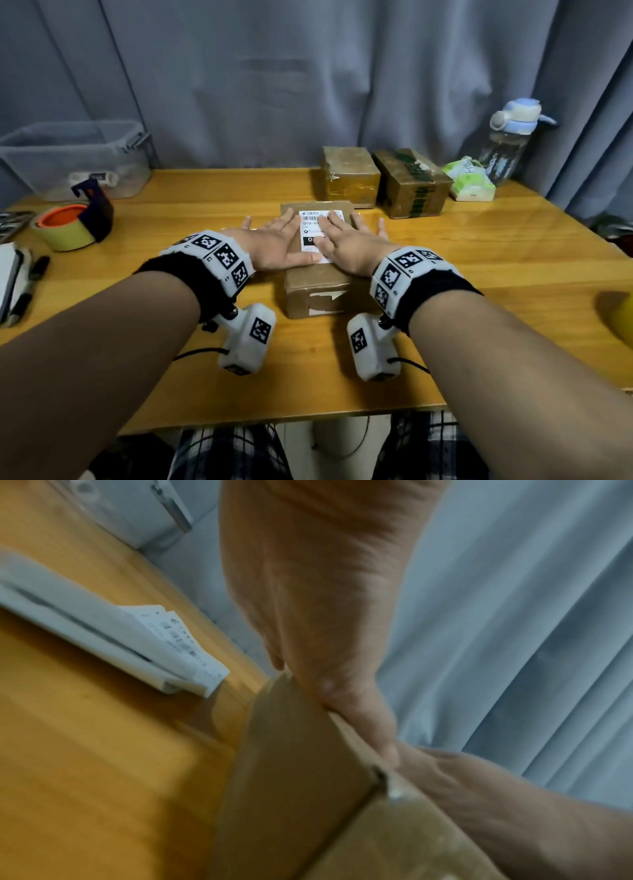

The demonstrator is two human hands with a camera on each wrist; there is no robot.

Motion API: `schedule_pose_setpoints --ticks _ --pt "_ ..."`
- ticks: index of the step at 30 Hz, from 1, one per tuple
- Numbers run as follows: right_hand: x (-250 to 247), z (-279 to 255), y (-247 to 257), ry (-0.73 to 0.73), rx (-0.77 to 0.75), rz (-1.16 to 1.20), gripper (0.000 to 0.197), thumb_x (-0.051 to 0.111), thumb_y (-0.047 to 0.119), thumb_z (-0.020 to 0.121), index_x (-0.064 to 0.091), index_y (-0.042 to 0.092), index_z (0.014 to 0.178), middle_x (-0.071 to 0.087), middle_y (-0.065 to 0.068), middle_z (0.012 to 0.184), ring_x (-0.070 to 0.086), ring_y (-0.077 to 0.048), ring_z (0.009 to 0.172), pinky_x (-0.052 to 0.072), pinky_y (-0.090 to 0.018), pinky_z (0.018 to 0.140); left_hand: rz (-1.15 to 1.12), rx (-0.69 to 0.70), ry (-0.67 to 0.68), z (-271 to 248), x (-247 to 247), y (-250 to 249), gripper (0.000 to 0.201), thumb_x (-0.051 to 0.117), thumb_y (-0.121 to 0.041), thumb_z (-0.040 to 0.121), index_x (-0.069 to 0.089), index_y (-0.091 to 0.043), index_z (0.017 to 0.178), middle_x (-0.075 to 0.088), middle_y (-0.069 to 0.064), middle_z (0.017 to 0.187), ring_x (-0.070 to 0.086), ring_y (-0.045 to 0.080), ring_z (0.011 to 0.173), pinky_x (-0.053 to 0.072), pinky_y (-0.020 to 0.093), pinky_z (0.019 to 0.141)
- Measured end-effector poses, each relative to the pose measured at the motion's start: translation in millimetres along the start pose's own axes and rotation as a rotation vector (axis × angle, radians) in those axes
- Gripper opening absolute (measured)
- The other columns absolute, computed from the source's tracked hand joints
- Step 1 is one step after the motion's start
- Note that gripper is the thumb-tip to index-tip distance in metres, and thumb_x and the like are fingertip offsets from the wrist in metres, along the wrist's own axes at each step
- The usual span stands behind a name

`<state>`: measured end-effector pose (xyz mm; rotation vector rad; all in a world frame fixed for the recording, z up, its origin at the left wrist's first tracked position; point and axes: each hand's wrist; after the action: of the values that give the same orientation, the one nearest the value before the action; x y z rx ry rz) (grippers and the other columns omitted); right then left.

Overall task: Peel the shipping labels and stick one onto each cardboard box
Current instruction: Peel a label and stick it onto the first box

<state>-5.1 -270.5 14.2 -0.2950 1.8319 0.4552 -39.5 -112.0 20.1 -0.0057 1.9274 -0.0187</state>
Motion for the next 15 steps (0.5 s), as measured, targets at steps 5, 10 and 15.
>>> schedule_pose_setpoints --ticks 5,10,15 --pt "-10 -20 -38 0.104 0.074 0.054 0.069 0.033 0.073 0.085 0.003 0.054 0.145 -0.01 0.014 0.159 -0.012 -0.029 0.147 -0.008 -0.063 0.112 -0.014 -0.003 0.0 -5 -1 5 0.105 0.034 -0.079 0.074 -0.014 -0.022 0.148 -0.018 -0.003 0.157 -0.004 0.018 0.147 -0.004 0.055 0.116" --pt "-15 -28 -46 0.069 0.111 0.016 0.066 0.023 0.07 0.09 0.004 0.047 0.148 -0.007 0.007 0.16 -0.009 -0.03 0.147 -0.005 -0.063 0.113 -0.016 -0.029 -0.048 -6 -4 0 0.106 0.027 -0.08 0.074 -0.008 -0.015 0.149 -0.011 0.003 0.159 -0.006 0.019 0.147 -0.002 0.053 0.117" --pt "-13 -15 -25 -0.055 0.01 0.061 0.051 0.014 0.051 0.1 0.012 0.039 0.15 -0.006 0.012 0.16 -0.008 -0.025 0.148 -0.008 -0.059 0.114 -0.096 0.087 -0.144 -2 3 -16 0.068 0.022 -0.058 0.093 0.006 -0.024 0.15 -0.001 -0.005 0.159 -0.004 0.014 0.147 -0.004 0.045 0.117"
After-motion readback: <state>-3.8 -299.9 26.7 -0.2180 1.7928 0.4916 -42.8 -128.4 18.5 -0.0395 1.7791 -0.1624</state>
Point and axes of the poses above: each hand's wrist, its own z-axis towards the middle knuckle, its own x-axis out of the palm, y = z × x
